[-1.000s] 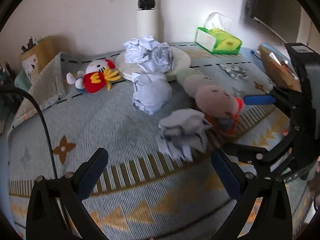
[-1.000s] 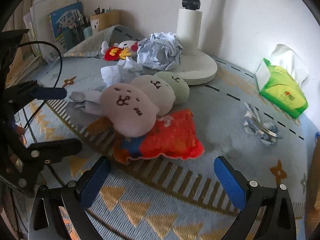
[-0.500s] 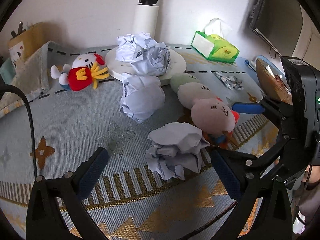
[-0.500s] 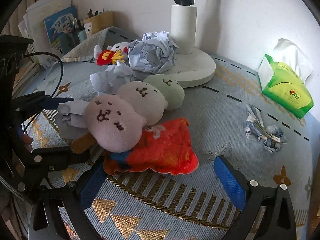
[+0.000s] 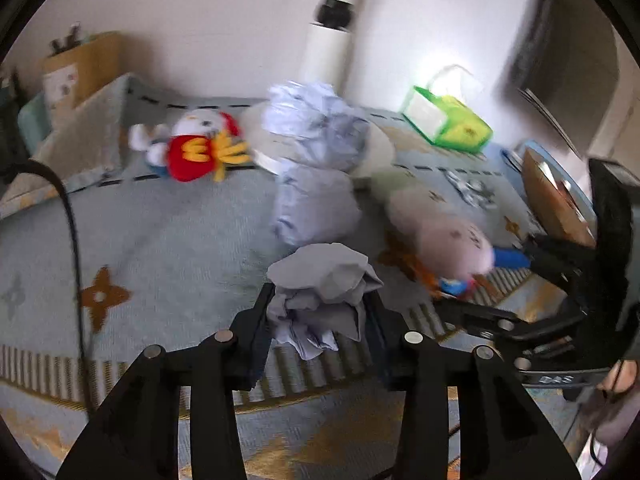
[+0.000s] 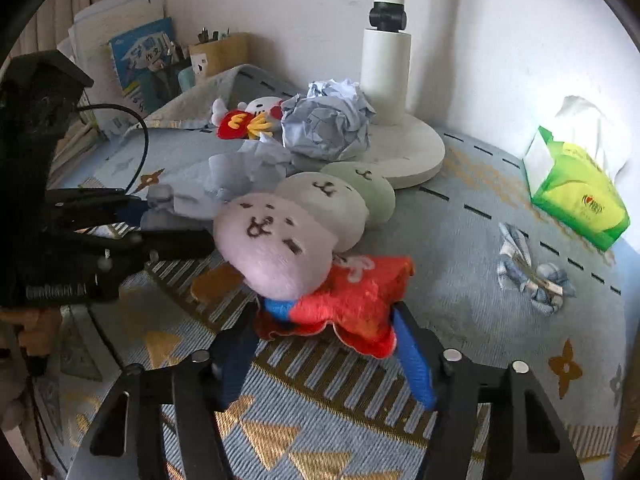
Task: Organize objects
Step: 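Grasp grey paper ball with left gripper while right gripper grasps red plush pouch, then carry paper ball and red pouch over the amber glass bowl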
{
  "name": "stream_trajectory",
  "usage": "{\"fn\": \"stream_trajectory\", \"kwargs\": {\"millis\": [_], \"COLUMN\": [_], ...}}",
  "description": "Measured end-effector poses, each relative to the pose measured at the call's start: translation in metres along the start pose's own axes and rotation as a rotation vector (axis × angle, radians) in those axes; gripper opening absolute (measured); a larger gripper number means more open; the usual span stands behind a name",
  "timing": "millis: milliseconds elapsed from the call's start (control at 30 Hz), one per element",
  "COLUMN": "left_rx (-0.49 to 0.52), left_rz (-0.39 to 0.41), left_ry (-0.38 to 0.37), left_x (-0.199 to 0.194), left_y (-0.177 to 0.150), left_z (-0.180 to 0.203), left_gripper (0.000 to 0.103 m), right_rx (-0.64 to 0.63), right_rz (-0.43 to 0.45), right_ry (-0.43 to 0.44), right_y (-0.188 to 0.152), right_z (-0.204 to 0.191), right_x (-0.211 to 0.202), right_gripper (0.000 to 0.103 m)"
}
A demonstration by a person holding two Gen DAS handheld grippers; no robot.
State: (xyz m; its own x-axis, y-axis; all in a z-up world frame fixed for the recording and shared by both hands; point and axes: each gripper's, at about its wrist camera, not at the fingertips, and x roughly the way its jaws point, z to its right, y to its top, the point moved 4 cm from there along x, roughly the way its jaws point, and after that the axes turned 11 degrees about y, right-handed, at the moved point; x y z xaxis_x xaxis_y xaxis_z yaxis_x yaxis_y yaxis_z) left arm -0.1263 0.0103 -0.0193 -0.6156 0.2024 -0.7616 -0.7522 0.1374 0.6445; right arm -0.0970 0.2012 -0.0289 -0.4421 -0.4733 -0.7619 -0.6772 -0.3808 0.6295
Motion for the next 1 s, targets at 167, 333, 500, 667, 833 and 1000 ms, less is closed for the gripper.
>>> {"fn": "stream_trajectory", "kwargs": {"millis": [167, 333, 500, 667, 833, 1000], "left_rx": [0.003, -0.022, -0.073, -0.066, -0.046, 0.018], "left_rz": [0.056, 0.071, 0.134, 0.208, 0.253, 0.291], "left_ry": [0.020, 0.021, -0.035, -0.070, -0.110, -0.116], "left_x": [-0.015, -0.026, -0.051, -0.083, -0.107, -0.122], "left_y": [-0.002, -0.006, 0.002, 0.019, 0.032, 0.042], "left_z": [0.001, 0.006, 0.015, 0.035, 0.056, 0.084], "left_gripper": [0.039, 0.039, 0.039, 0.039, 0.039, 0.039], "right_rx": [0.016, 0.032, 0.098, 0.103, 0.139, 0.220], "right_rz": [0.017, 0.044, 0.165, 0.266, 0.321, 0.383], "right_ry": [0.055, 0.083, 0.114, 0.080, 0.070, 0.075], "right_y": [-0.021, -0.047, -0.057, -0.051, -0.056, -0.067], "right_z": [-0.006, -0.017, -0.017, -0.018, -0.010, 0.011], "right_x": [-0.020, -0.047, -0.094, -0.138, -0.159, -0.180], "right_gripper": [0.061, 0.061, 0.061, 0.061, 0.058, 0.058]}}
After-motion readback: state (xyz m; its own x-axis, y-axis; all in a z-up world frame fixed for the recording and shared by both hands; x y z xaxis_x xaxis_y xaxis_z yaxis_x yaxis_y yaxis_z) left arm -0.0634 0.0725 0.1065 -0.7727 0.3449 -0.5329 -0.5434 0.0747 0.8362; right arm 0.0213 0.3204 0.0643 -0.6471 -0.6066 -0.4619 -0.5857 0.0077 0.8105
